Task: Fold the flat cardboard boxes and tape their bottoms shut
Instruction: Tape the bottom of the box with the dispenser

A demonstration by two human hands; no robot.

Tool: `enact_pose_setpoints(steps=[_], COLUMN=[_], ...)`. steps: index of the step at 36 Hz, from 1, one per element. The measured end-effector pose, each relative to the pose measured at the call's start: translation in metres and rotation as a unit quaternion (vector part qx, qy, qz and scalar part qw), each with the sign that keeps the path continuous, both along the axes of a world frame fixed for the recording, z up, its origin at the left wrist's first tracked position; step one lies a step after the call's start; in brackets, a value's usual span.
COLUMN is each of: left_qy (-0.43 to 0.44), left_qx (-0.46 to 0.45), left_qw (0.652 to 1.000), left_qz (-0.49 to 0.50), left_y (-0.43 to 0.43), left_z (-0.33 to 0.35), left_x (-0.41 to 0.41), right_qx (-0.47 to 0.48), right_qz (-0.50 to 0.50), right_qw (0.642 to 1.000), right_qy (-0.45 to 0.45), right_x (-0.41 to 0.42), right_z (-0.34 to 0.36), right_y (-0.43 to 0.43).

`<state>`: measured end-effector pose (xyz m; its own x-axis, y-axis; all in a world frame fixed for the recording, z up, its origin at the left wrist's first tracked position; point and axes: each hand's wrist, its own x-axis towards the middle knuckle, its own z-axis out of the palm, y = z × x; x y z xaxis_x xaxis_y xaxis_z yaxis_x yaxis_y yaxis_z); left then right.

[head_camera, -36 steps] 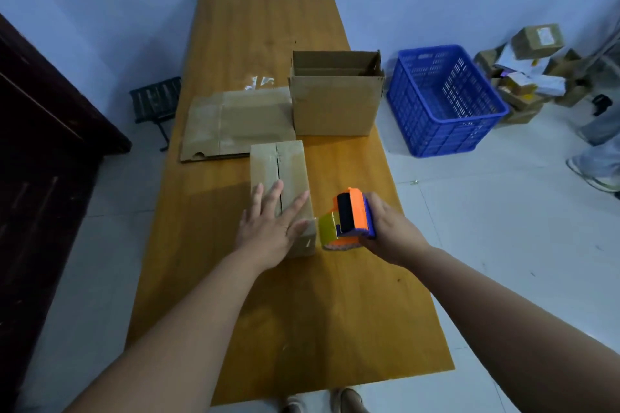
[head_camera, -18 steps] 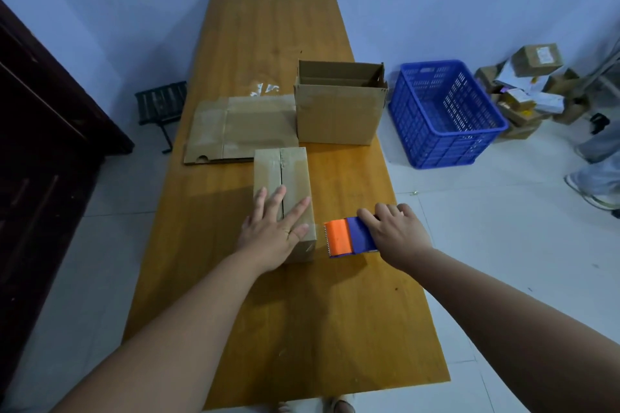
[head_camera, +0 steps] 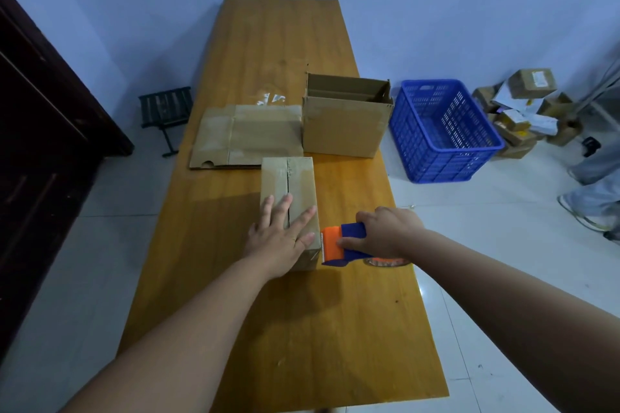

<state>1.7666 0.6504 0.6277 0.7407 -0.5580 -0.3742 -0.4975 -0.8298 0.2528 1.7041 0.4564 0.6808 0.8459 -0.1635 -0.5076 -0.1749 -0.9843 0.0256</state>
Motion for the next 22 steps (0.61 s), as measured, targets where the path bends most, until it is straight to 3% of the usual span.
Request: enact_pose_setpoints(steps=[8, 15, 22], left_qy=[-0.008, -0.005, -0.007], left_qx=[-0.004, 0.012, -0.002], left_qw=[1.000, 1.000, 1.000], left_qz=[-0.005, 0.003, -0.001], left_y=[-0.001, -0.001, 0.000], left_z=[0.000, 0.000, -0.001], left_x=[0.002, 0.002, 0.002], right_qx=[0.026, 0.083, 0.118], right_qz=[0.041, -0.020, -0.058], right_qw=[0.990, 0.950, 0.937], right_qy=[0.133, 0.300, 0.322], right_x=[0.032, 0.060, 0.063], right_z=[0.011, 0.020, 0.025], right_y=[0.014, 0.014, 0.013])
